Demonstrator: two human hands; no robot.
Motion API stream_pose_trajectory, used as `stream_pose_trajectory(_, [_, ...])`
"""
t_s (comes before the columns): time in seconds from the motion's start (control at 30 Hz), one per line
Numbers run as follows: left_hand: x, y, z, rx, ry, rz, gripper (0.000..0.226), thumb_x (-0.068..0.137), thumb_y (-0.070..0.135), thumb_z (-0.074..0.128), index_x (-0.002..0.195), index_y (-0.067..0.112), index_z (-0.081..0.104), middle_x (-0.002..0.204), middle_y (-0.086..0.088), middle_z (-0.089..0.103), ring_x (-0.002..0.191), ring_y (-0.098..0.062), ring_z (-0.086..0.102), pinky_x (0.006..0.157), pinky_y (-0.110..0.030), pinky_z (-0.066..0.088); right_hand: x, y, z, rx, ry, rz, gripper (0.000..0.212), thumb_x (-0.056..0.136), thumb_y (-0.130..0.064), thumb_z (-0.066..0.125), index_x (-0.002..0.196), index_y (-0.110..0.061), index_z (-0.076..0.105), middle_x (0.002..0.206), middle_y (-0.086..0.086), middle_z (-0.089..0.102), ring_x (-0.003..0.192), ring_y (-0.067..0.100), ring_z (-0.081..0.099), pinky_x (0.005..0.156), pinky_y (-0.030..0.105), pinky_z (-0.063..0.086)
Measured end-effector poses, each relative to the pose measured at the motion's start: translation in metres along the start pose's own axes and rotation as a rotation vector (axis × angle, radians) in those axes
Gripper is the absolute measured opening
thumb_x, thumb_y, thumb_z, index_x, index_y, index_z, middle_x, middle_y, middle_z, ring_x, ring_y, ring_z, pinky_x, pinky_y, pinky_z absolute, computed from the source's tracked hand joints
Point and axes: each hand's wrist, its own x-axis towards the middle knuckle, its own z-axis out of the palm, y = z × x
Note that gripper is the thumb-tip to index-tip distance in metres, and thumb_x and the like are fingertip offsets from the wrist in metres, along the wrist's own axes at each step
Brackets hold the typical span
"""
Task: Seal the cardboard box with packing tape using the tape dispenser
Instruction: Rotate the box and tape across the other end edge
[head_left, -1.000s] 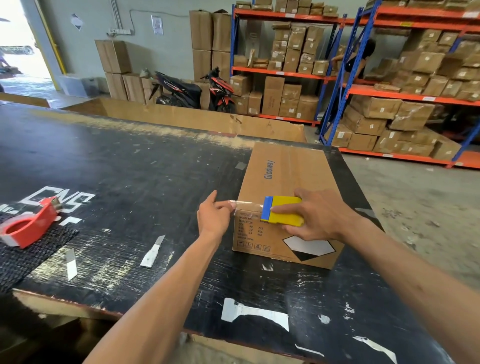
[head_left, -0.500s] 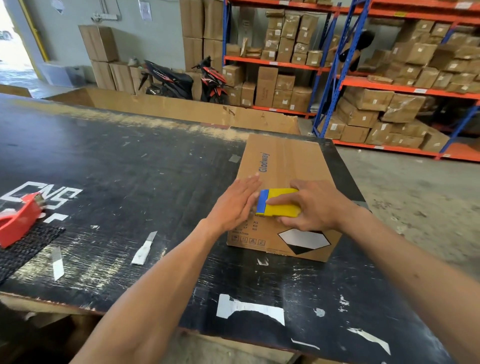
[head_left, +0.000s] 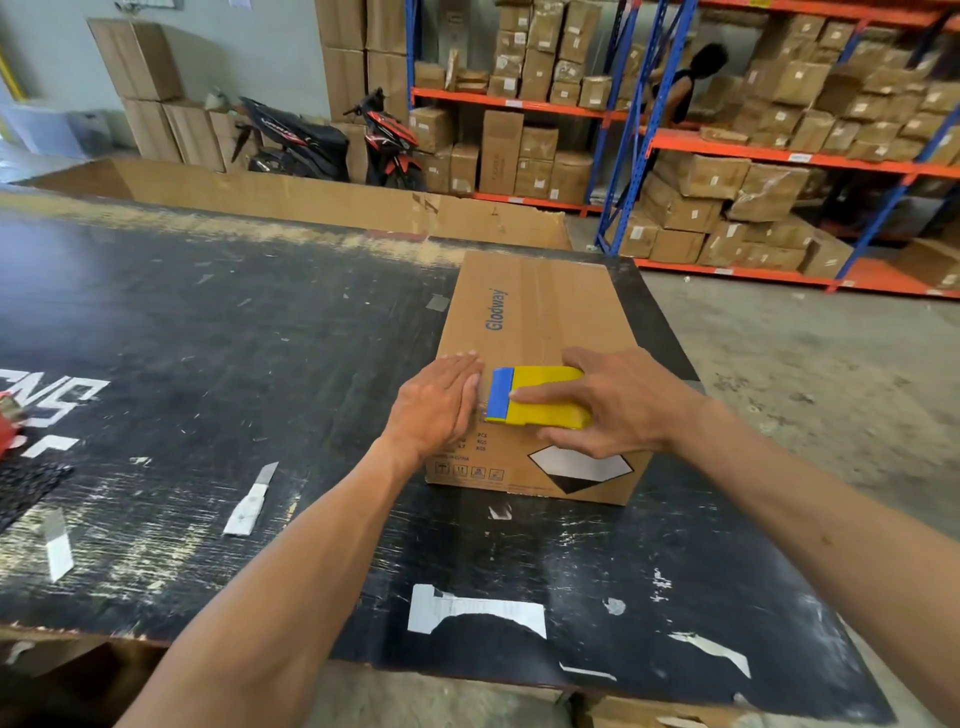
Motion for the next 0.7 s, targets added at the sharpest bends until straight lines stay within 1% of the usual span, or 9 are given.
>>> stream_pose_trajectory(0.13, [0.0,0.003,-0.009,-0.024,-0.063,-0.019,0.046,0.104,0.027,0.034,0.125,0.005,0.069,0.126,-0.012,0.069,0.118,-0.025,0.066,0.107,-0.039,0.045,-0.031,0.029,-0.007,0.026,-0.042,0.025,0.058,0.084,-0.077,0.038,0.137,-0.055,0.051,0.084,-0.004,0.045,0.054,0.01,0.039,0.047,0.019,0.02])
stream_pose_trajectory(0.27, [0.0,0.005,-0.011,-0.06,-0.083,-0.036,0.047,0.105,0.03,0.032,0.13,0.007,0.065,0.129,-0.01,0.068,0.122,-0.024,0.063,0.111,-0.035,0.037,-0.054,0.047,0.001,0.039,-0.011,0.03,0.053,0.084,-0.07,0.045,0.132,-0.051,0.058,0.08,-0.002,0.048,0.048,0.008,0.032,0.045,0.017,0.019])
stream_pose_trajectory(0.37, [0.0,0.005,-0.011,-0.052,-0.091,-0.023,0.044,0.105,0.029,0.035,0.134,0.008,0.061,0.133,-0.009,0.066,0.124,-0.025,0.062,0.112,-0.033,0.033,-0.047,0.047,0.006,-0.002,-0.035,0.019,0.05,0.084,-0.063,0.048,0.132,-0.052,0.057,0.083,-0.005,0.039,0.054,0.014,0.037,0.053,0.025,0.028])
stream_pose_trajectory(0.43, [0.0,0.002,-0.013,-0.034,-0.105,0.023,0.045,0.106,0.03,0.034,0.136,0.008,0.059,0.133,-0.011,0.065,0.123,-0.026,0.062,0.111,-0.035,0.037,-0.045,0.047,0.003,-0.024,-0.072,0.043,0.049,0.087,-0.056,0.054,0.136,-0.054,0.053,0.088,-0.005,0.037,0.061,0.017,0.038,0.061,0.028,0.029])
stream_pose_trajectory(0.5, [0.008,0.004,-0.02,0.026,-0.136,0.063,0.053,0.105,0.039,0.029,0.138,0.008,0.058,0.129,-0.012,0.067,0.118,-0.028,0.065,0.105,-0.04,0.046,-0.046,0.046,0.0,-0.024,-0.131,0.067,0.05,0.09,-0.053,0.055,0.139,-0.055,0.047,0.094,-0.002,0.043,0.068,0.018,0.041,0.066,0.028,0.03])
stream_pose_trajectory(0.57, [0.023,0.012,-0.025,0.104,-0.213,0.117,0.062,0.103,0.048,0.025,0.143,0.009,0.052,0.13,-0.013,0.067,0.119,-0.029,0.064,0.107,-0.045,0.044,-0.046,0.045,-0.001,-0.022,-0.156,0.075,0.051,0.092,-0.052,0.054,0.141,-0.056,0.044,0.102,0.002,0.05,0.072,0.019,0.045,0.068,0.027,0.032])
stream_pose_trajectory(0.6, [0.031,0.016,-0.024,0.129,-0.27,0.166,0.065,0.103,0.051,0.021,0.147,0.011,0.046,0.138,-0.013,0.061,0.127,-0.029,0.058,0.113,-0.048,0.037,-0.045,0.044,-0.001,-0.02,-0.157,0.076,0.051,0.092,-0.052,0.054,0.142,-0.056,0.043,0.104,0.003,0.051,0.074,0.019,0.046,0.069,0.027,0.032])
stream_pose_trajectory(0.63, [0.037,0.021,-0.022,0.143,-0.336,0.227,0.068,0.103,0.053,0.016,0.152,0.012,0.036,0.15,-0.012,0.048,0.14,-0.028,0.045,0.119,-0.05,0.026,-0.045,0.044,-0.001,-0.022,-0.158,0.075,0.051,0.092,-0.052,0.054,0.142,-0.057,0.042,0.105,0.003,0.052,0.074,0.019,0.045,0.069,0.027,0.032])
stream_pose_trajectory(0.7, [0.045,0.027,-0.012,0.15,-0.486,0.34,0.069,0.102,0.055,0.004,0.158,0.016,0.013,0.164,-0.008,0.016,0.153,-0.025,0.013,0.124,-0.05,0.007,-0.044,0.044,-0.002,-0.051,-0.136,0.067,0.051,0.091,-0.054,0.055,0.141,-0.058,0.043,0.105,0.002,0.053,0.074,0.018,0.045,0.068,0.027,0.031])
